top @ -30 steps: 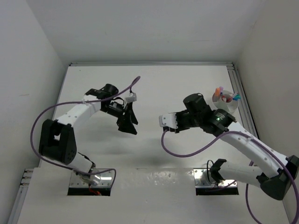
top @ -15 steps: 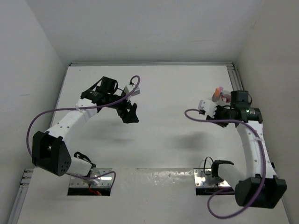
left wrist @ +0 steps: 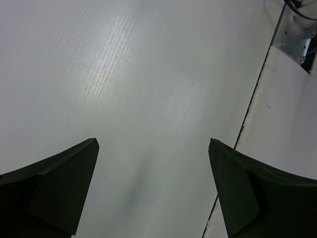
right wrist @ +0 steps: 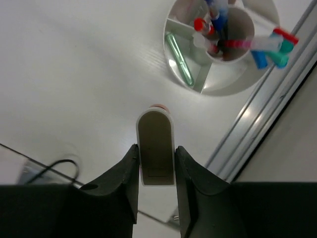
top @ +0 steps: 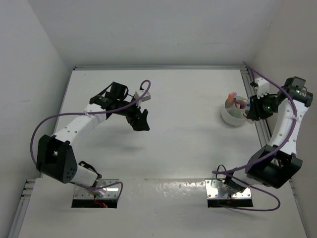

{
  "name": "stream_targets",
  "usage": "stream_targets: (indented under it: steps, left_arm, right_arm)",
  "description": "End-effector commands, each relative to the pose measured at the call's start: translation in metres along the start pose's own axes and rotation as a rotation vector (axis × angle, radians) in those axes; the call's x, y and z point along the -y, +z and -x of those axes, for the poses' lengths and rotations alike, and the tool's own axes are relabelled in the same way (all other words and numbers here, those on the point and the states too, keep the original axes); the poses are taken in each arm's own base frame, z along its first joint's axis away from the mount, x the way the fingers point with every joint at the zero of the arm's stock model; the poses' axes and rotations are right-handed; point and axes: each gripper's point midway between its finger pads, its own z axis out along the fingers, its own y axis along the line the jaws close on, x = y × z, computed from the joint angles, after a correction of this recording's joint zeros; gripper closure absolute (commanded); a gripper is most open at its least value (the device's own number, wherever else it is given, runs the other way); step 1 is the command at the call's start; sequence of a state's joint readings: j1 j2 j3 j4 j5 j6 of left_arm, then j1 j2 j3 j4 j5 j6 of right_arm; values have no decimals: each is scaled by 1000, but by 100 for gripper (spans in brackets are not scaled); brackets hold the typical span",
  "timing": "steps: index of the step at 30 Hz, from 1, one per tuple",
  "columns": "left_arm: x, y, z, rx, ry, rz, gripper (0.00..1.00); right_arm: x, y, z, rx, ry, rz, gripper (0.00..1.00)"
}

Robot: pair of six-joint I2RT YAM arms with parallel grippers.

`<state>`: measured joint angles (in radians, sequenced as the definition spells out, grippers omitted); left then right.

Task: Sort the stationery into containers
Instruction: Place the stationery in the storage box.

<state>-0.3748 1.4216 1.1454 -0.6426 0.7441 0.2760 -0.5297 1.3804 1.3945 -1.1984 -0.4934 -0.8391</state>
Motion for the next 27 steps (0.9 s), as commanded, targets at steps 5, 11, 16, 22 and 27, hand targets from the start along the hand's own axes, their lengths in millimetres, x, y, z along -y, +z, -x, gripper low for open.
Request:
stream_targets:
  steps: [5, 11, 16, 22, 27]
  left_arm:
    - [6, 4, 6, 39, -22, -12, 0]
    - [7, 4, 4, 61, -38, -14, 0]
    - [2, 2, -2, 56, -54, -4, 0]
    - [-1, 4, -4, 52, -84, -15, 0]
    - [-4, 6, -5, 54, -87, -23, 0]
  right_arm:
    - [-11, -14, 0, -27, 551, 48, 100]
    - [7, -8, -3, -82, 860, 107, 100]
    - [24, -7, -5, -156, 995, 140, 100]
    - [48, 4, -21, -257, 1048, 102, 100]
    - [63, 14, -33, -318, 1060, 40, 100]
